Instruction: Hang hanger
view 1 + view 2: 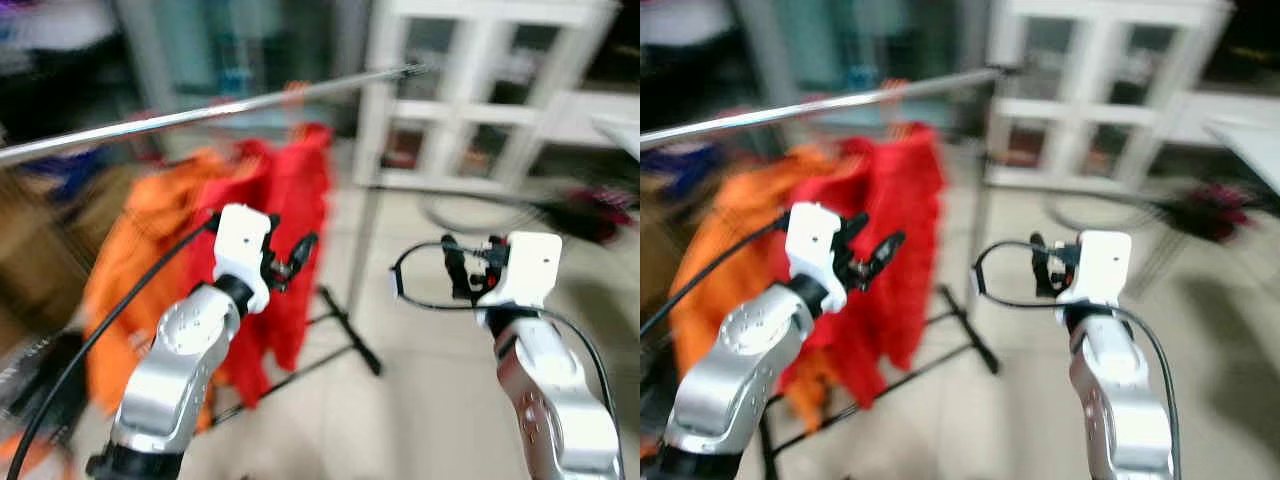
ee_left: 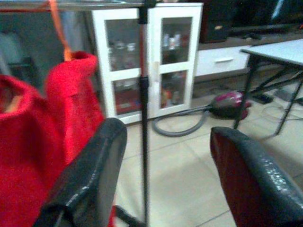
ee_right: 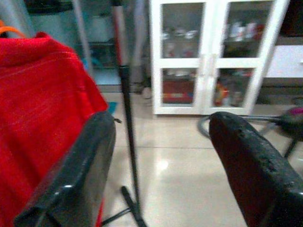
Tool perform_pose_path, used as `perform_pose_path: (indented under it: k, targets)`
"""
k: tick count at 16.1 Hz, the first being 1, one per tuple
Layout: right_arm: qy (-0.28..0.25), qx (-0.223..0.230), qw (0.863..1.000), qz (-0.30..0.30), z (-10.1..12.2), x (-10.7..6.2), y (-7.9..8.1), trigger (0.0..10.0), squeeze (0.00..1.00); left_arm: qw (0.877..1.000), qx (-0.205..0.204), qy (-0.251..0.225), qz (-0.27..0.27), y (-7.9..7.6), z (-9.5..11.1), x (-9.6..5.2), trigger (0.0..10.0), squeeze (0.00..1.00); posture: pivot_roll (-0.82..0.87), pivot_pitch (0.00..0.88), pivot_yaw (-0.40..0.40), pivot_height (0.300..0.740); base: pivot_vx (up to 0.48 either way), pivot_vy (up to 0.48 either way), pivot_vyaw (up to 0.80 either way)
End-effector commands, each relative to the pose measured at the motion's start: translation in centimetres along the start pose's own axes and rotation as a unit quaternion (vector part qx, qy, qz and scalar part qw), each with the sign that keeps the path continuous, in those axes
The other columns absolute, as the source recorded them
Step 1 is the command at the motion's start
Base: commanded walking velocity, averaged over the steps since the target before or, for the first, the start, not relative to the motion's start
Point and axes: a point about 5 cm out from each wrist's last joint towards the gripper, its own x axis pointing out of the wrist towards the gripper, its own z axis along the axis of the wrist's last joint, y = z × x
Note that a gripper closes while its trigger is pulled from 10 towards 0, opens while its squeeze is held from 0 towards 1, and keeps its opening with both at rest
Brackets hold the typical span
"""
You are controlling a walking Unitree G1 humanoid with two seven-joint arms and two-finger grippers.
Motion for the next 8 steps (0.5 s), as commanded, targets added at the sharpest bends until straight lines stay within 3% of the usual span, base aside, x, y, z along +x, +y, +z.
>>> perform_pose_path:
  k: [1, 3, 4, 5, 6, 8]
  targets:
    - [0.001, -0.01, 1.0, 0.002, 0.0, -0.3, 0.0, 10.0, 1.0, 1.0, -0.011, -0.007, 0.026, 0.4, 0.2, -0.5, 10.0, 1.0, 0.0, 0.0, -0.011, 0.74, 0.0, 0.0, -0.8]
    - [-0.004, -0.023, 1.0, -0.01, 0.5, 0.6, -1.0, 10.0, 1.0, 0.998, 0.009, 0.017, 0.066, 1.1, -0.1, -1.6, 10.0, 1.0, 0.03, 0.0, -0.056, 0.74, 0.0, 0.0, -0.8]
    - [0.0, -0.031, 0.999, -0.01, 0.6, 0.8, -1.1, 10.0, 1.0, 0.997, 0.012, 0.022, 0.07, 1.2, -0.4, -2.1, 10.0, 0.0, 0.03, 0.0, -0.065, 0.74, 0.0, 0.0, -0.8]
    - [0.003, -0.038, 0.999, -0.014, 0.4, 1.0, -1.1, 10.0, 1.0, 0.996, 0.009, 0.027, 0.082, 1.2, -0.8, -2.1, 10.0, 0.0, 0.03, 0.0, -0.064, 0.74, 0.0, 0.0, -0.8]
    - [0.011, -0.034, 0.999, -0.029, 0.2, 1.2, -1.1, 10.0, 0.0, 0.996, 0.016, 0.025, 0.079, 1.1, -1.0, -1.7, 10.0, 0.0, 0.03, 0.0, -0.067, 0.74, 0.0, 0.0, -0.8]
    - [0.024, -0.01, 0.999, -0.041, 0.2, 2.2, -0.3, 10.0, 0.0, 0.991, 0.07, 0.003, 0.113, 2.0, 0.2, -0.5, 10.0, 0.0, 0.05, 0.0, -0.08, 0.74, 0.0, 0.0, -0.8]
